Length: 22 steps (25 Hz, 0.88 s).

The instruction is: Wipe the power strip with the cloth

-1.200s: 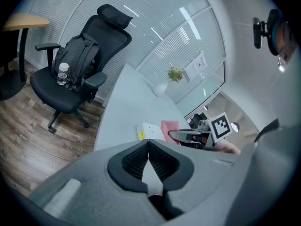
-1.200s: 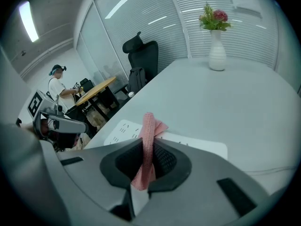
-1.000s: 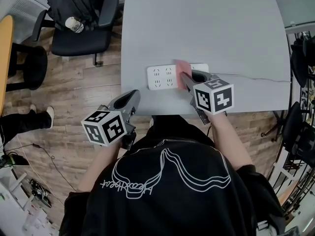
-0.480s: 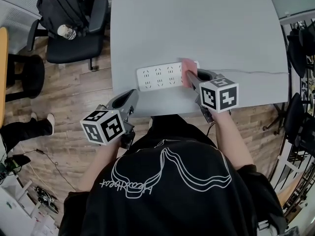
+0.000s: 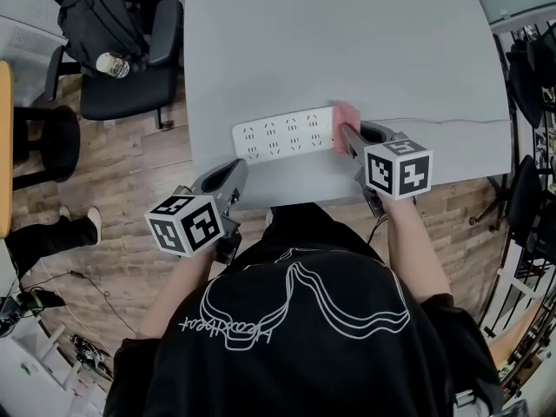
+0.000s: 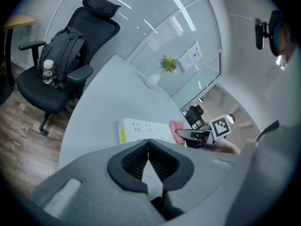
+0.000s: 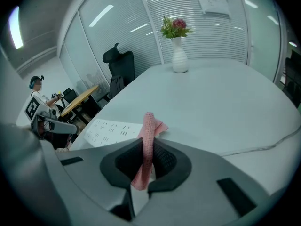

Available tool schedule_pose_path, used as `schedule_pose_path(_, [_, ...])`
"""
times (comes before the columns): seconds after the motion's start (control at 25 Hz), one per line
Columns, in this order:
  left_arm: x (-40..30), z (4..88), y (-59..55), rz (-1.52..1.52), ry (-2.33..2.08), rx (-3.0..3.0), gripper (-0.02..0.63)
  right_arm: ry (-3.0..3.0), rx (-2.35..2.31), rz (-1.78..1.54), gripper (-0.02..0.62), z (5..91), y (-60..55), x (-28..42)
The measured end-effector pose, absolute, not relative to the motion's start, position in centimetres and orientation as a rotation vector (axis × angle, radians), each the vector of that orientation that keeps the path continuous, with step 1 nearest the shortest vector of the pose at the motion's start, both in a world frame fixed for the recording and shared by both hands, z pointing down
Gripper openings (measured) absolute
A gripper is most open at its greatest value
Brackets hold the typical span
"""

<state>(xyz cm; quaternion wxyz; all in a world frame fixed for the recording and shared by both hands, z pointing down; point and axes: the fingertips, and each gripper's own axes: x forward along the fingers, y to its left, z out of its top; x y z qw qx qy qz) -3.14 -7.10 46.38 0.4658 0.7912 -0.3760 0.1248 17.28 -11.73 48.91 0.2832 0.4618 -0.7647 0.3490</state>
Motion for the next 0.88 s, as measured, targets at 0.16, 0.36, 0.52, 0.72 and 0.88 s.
schedule_pose_path(0.16, [-3.2,46.5,-7.1,0.312,-0.922,1.945,0.014,-2.048,1.255,0.936,0.040,49.0,-11.8,17.5])
schedule_pose_path(0.36, [-3.1,46.4,-6.6,0.311,-0.927,1.945,0.014,-2.050,1.267,0.942,0.038,48.8,-11.6,17.8])
schedule_pose_path(0.52, [-3.5,46.2,-6.3,0.305,-0.941,1.939,0.014,-2.092,1.284,0.953,0.038,47.8,-11.8,17.4])
schedule_pose_path(0.72, [-3.9,45.7,-5.6,0.291,-0.965,1.935,0.014,-2.130,1.274,0.929,0.038,46.5,-11.6,16.6])
schedule_pose_path(0.88, [-5.1,45.6,-5.1,0.279,-0.991,1.926,0.014,-2.172,1.236,0.913,0.038,45.8,-12.0,14.4])
